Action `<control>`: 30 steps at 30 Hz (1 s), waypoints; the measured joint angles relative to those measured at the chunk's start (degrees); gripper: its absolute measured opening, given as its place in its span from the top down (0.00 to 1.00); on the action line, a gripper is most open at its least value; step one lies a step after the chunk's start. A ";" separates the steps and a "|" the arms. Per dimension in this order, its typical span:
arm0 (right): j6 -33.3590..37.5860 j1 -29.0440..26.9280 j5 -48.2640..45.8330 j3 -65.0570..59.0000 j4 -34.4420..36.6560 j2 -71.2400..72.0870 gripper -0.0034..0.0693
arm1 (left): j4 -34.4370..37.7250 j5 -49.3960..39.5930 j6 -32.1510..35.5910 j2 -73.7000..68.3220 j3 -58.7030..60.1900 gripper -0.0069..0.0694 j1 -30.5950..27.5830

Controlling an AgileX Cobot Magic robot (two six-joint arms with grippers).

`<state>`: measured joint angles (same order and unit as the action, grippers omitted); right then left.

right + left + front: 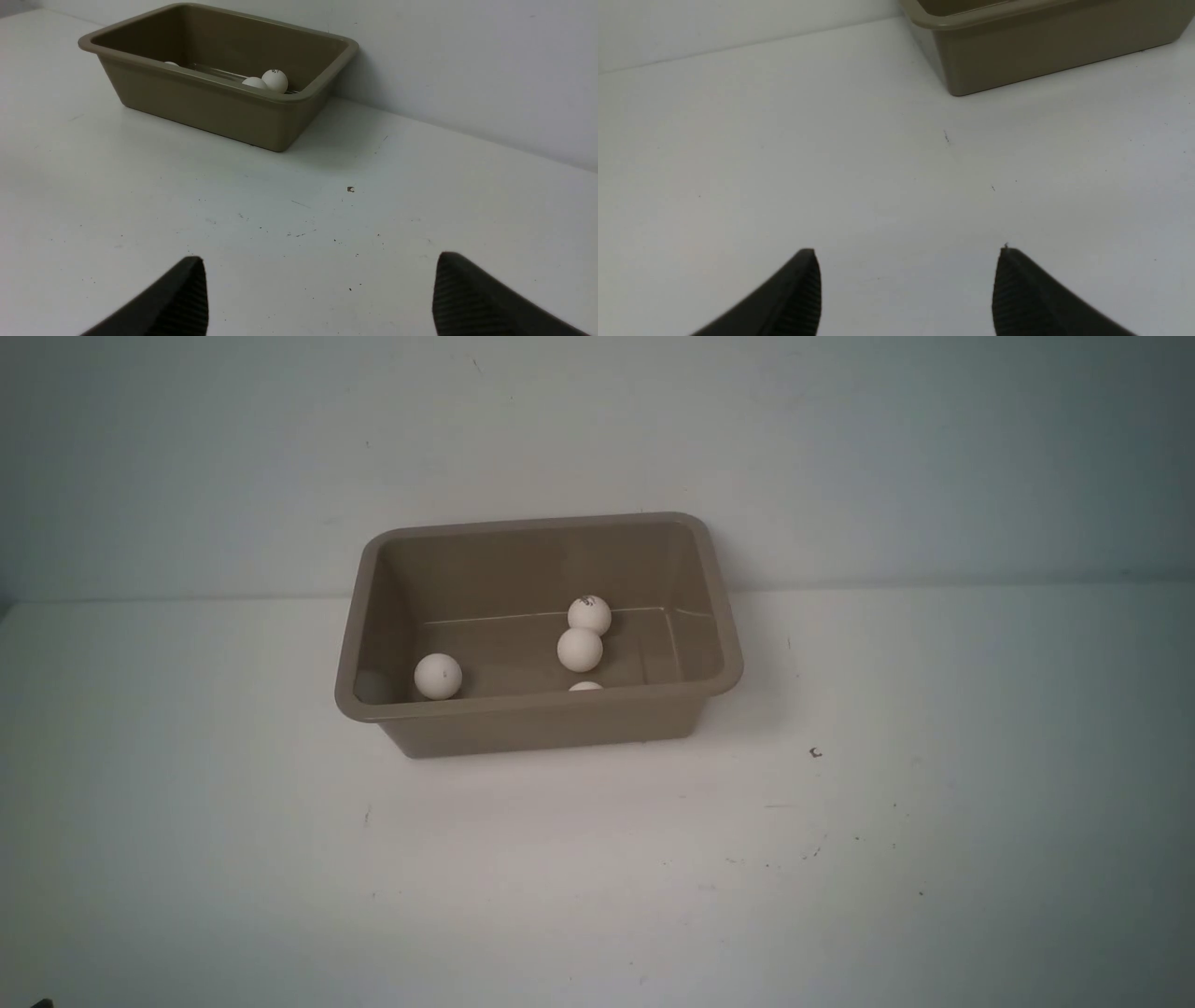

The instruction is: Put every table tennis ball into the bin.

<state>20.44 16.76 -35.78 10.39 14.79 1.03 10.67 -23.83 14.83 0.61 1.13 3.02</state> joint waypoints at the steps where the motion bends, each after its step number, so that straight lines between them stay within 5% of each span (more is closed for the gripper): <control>1: 0.00 0.00 0.00 0.00 0.00 0.00 0.14 | 0.00 0.00 0.00 0.00 0.00 0.32 0.00; 6: 0.18 -1.67 0.57 0.00 0.06 0.00 0.14 | 0.00 0.00 0.00 0.00 0.00 0.32 0.00; 16: 3.29 -17.89 11.96 -5.87 3.67 0.00 0.14 | 0.00 0.05 0.00 0.00 0.00 0.32 0.00; 30: 6.20 -20.01 14.06 -11.96 8.41 0.00 0.14 | 0.00 0.05 0.00 0.00 0.00 0.32 0.00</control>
<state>26.64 -3.25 -21.72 -1.57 23.21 1.03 10.67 -23.78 14.83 0.61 1.13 3.02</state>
